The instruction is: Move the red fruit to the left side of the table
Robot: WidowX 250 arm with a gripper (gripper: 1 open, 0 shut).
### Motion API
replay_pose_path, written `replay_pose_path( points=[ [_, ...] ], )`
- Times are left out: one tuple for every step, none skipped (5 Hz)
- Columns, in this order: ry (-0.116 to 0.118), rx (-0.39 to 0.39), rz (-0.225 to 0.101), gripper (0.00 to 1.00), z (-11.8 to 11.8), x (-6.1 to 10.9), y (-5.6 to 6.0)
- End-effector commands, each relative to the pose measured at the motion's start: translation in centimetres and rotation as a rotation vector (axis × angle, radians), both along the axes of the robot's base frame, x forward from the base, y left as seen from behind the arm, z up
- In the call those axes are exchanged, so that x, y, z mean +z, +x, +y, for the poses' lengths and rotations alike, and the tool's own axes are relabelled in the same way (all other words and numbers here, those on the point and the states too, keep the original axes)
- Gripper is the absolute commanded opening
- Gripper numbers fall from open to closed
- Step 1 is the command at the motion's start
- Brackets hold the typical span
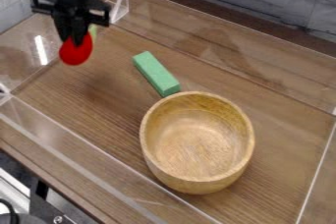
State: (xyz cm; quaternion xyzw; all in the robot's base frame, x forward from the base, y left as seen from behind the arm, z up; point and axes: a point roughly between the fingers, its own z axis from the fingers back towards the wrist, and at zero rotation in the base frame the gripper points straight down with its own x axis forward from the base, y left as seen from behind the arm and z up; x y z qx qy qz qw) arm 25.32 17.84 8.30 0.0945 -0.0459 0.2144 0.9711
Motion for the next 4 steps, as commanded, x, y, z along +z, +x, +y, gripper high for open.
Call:
replay_pose_path(
  points=[
    [0.023,-0.001,-0.025,0.0,1.0,-0.1,0.2],
    [0.016,-0.005,-0.016,0.0,1.7,-1.0,0.2],
    [0.007,-0.01,-0.007,1.0,2.1,-1.6,0.2],
    [-0.01,-0.027,-0.001,1.0,2.4,-2.2,0.3]
  ],
)
